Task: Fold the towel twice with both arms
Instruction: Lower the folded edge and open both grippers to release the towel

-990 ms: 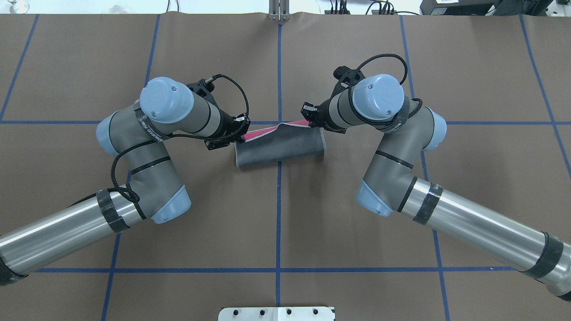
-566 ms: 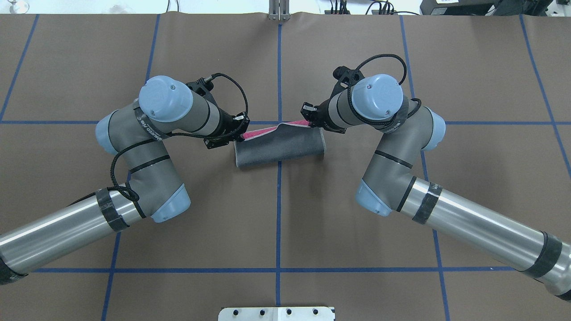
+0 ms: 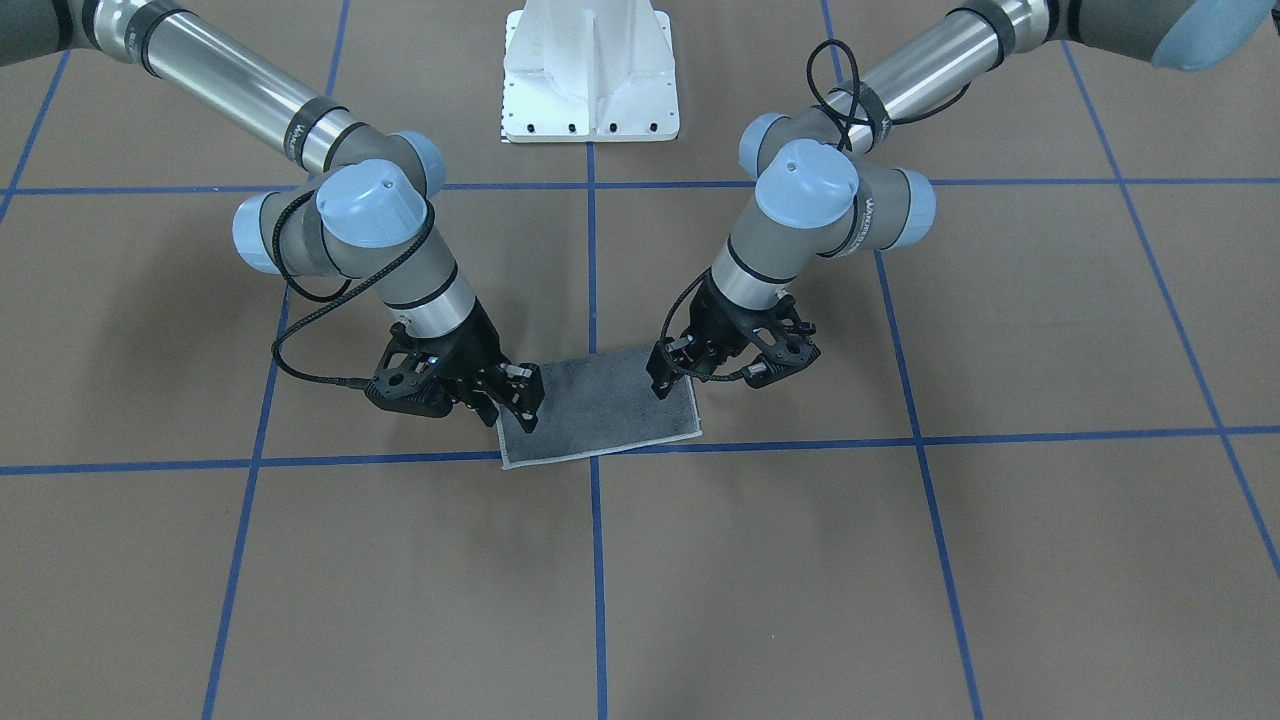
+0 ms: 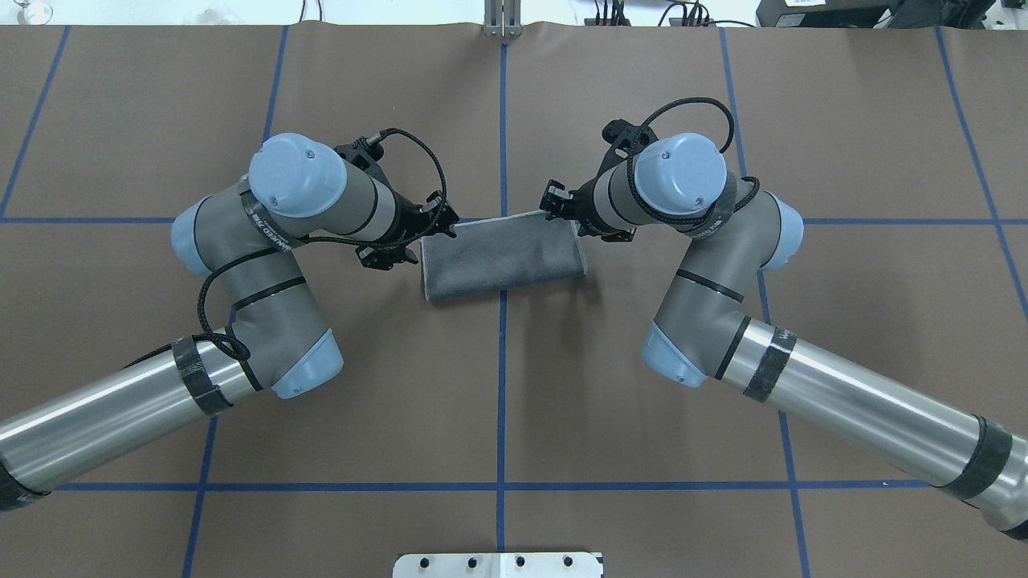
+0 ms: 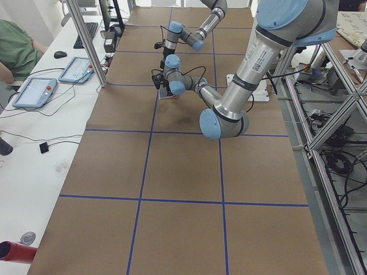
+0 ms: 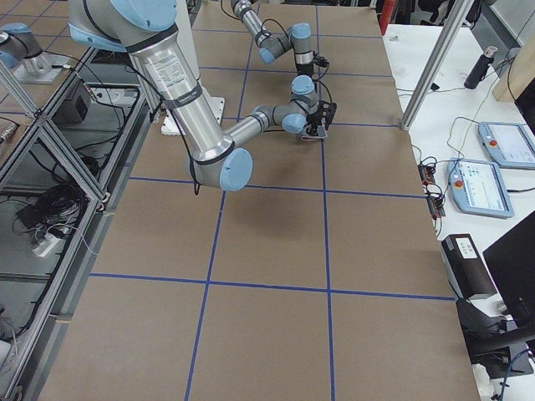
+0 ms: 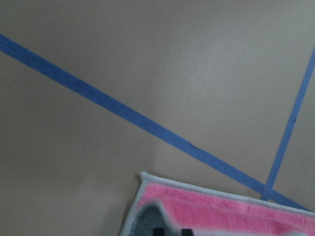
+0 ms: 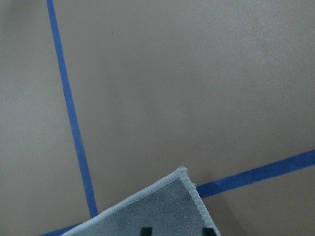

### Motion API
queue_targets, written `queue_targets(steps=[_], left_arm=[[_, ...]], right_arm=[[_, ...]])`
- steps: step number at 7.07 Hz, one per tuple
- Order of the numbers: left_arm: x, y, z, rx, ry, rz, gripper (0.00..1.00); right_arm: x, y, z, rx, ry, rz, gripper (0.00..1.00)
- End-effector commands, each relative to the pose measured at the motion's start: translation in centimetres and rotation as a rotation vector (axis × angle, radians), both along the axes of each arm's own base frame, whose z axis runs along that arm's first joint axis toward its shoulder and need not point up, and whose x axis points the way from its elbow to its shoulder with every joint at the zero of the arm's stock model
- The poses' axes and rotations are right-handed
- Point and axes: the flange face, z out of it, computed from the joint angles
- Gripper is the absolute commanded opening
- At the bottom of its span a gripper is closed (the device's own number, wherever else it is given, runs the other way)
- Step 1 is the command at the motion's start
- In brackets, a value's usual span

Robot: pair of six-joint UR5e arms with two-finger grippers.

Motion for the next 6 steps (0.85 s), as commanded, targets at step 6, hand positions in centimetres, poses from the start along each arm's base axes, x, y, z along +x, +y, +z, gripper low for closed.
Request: queue_targets(steps=[6], left_arm=[[-5.4,-4.4,-1.4,-0.034,0.037,-0.007,1.00]], right_arm=[[-0.5,1.6,0.1,-0.140,0.056,-0.081,1.00]])
